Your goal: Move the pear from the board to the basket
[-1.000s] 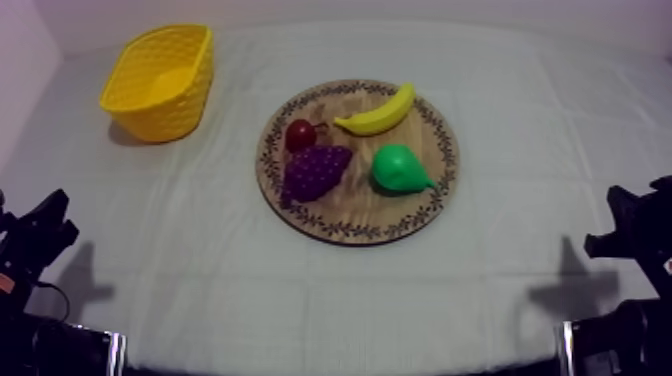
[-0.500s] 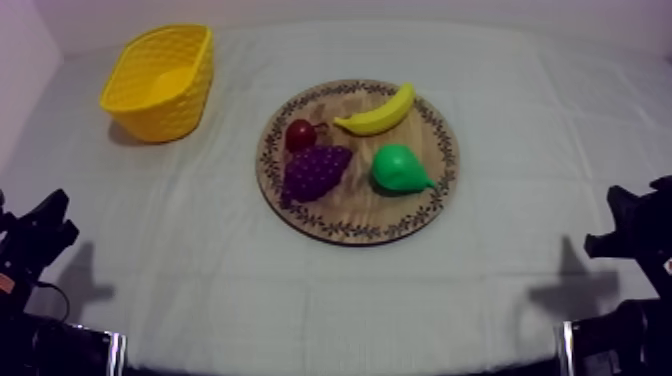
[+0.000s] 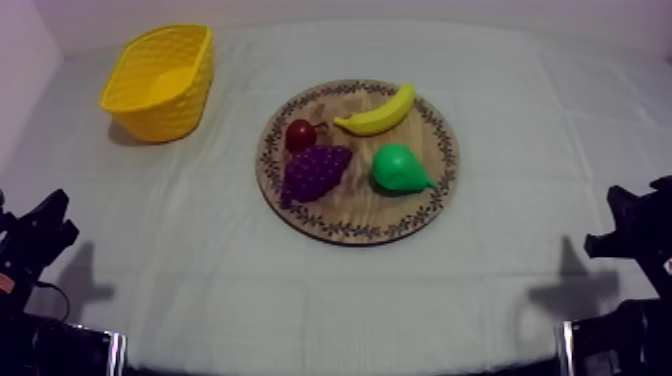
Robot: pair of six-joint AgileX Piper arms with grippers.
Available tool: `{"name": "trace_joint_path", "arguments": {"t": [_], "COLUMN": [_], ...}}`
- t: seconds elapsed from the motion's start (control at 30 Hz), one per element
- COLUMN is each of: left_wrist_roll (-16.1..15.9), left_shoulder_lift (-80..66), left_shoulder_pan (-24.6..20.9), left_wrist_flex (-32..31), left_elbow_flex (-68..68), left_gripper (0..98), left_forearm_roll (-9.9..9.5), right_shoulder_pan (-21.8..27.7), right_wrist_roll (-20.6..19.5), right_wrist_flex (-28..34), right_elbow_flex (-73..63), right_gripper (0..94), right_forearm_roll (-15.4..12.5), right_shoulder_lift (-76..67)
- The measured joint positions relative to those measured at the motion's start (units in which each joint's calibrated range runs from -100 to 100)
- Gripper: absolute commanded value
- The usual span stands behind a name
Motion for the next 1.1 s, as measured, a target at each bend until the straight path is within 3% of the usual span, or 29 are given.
{"name": "trace_joint_path", "arguments": {"t": [0.27,0.4,0.5,0.67,0.87,0.97,1.1], "left_wrist_roll": [0.13,2.12,2.58,-0.21,-6.97,-8.75,-8.68], "left_shoulder_lift": [0.00,1.84,5.91,15.67,31.10,38.96,49.56], "left_shoulder_pan": [0.59,1.03,1.72,3.55,7.34,10.22,14.49], "left_wrist_flex": [0.25,0.16,-3.94,-2.96,-2.35,-3.52,-3.93], "left_elbow_flex": [0.00,-0.63,-3.87,-14.62,-33.18,-41.72,-52.68], "left_gripper": [0.0,0.1,0.1,2.6,4.5,4.3,2.9], "left_forearm_roll": [-0.11,-2.59,-4.35,-6.06,-6.37,-8.59,-11.48], "right_shoulder_pan": [0.00,0.00,0.00,0.00,0.00,0.00,0.00], "right_wrist_roll": [0.00,0.00,0.00,0.00,0.00,0.00,0.00], "right_wrist_flex": [0.00,0.00,0.00,-0.17,-0.09,-0.09,-0.02], "right_elbow_flex": [0.00,0.00,0.00,0.00,0.00,0.00,0.00], "right_gripper": [0.3,0.3,0.3,0.3,0.3,0.3,0.3], "right_forearm_roll": [0.00,0.00,0.00,0.00,0.00,0.00,0.00], "right_shoulder_lift": [0.00,0.00,0.00,0.00,0.00,0.00,0.00]}}
